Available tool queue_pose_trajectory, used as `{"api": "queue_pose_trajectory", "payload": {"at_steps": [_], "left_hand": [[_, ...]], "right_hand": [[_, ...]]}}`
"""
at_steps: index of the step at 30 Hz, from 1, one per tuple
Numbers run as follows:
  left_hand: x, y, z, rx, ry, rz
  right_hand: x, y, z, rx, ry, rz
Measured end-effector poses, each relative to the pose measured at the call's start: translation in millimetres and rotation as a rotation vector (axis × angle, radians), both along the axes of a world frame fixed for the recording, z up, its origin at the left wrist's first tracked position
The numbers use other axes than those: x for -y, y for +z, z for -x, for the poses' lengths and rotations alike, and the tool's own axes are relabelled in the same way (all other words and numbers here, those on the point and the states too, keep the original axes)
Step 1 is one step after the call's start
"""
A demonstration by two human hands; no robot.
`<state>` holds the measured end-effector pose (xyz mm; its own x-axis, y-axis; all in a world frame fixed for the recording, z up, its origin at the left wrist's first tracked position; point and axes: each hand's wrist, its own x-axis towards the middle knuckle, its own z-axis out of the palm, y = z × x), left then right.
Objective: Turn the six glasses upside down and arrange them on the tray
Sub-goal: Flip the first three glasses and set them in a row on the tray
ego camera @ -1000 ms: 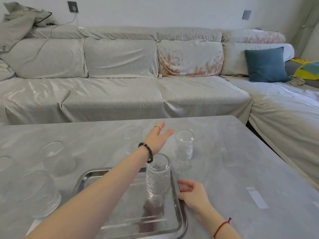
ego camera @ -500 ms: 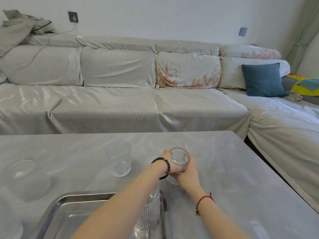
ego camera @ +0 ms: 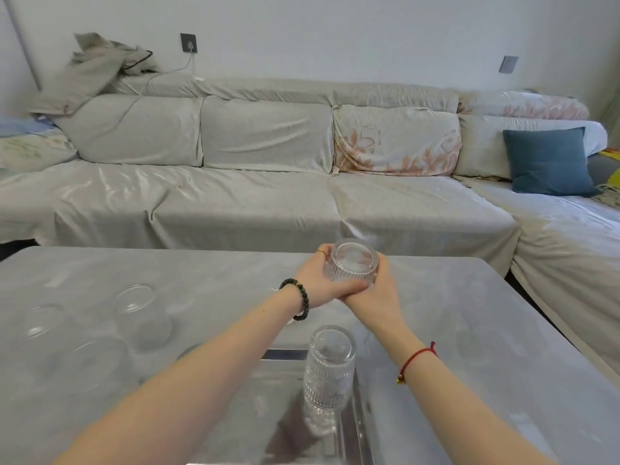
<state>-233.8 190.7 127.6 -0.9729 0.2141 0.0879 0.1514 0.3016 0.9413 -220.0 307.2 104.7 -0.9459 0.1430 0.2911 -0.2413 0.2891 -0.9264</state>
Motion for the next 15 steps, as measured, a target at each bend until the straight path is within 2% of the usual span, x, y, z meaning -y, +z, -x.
{"api": "queue_pose_trajectory", "payload": {"at_steps": [6, 15], "left_hand": [[64.7, 1.6, -39.4, -0.081, 0.103, -0.050], [114.4, -48.8, -77.1, 0.022, 0.162, 0.013]], "right_hand": [[59.5, 9.7, -30.6, 0.001, 0.129, 0.006], [106.1, -29.5, -66.5, 0.132, 0.215, -0.113]]}}
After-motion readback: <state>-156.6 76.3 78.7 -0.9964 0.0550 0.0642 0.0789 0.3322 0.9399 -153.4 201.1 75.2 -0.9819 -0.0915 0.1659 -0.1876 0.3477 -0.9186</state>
